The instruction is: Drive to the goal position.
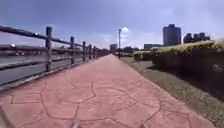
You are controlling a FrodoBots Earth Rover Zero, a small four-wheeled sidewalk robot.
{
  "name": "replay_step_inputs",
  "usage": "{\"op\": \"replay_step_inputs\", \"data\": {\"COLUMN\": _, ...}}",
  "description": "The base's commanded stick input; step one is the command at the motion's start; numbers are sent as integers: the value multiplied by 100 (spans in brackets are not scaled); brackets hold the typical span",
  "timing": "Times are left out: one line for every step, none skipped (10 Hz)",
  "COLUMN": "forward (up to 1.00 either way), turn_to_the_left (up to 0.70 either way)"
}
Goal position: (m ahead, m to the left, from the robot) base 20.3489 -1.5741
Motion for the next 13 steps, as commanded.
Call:
{"op": "replay_step_inputs", "data": {"forward": 70, "turn_to_the_left": 0}}
{"op": "replay_step_inputs", "data": {"forward": 70, "turn_to_the_left": 0}}
{"op": "replay_step_inputs", "data": {"forward": 70, "turn_to_the_left": 0}}
{"op": "replay_step_inputs", "data": {"forward": 70, "turn_to_the_left": 0}}
{"op": "replay_step_inputs", "data": {"forward": 70, "turn_to_the_left": 0}}
{"op": "replay_step_inputs", "data": {"forward": 70, "turn_to_the_left": 0}}
{"op": "replay_step_inputs", "data": {"forward": 70, "turn_to_the_left": 0}}
{"op": "replay_step_inputs", "data": {"forward": 70, "turn_to_the_left": 0}}
{"op": "replay_step_inputs", "data": {"forward": 70, "turn_to_the_left": 0}}
{"op": "replay_step_inputs", "data": {"forward": 70, "turn_to_the_left": 0}}
{"op": "replay_step_inputs", "data": {"forward": 70, "turn_to_the_left": 0}}
{"op": "replay_step_inputs", "data": {"forward": 70, "turn_to_the_left": 0}}
{"op": "replay_step_inputs", "data": {"forward": 70, "turn_to_the_left": 0}}
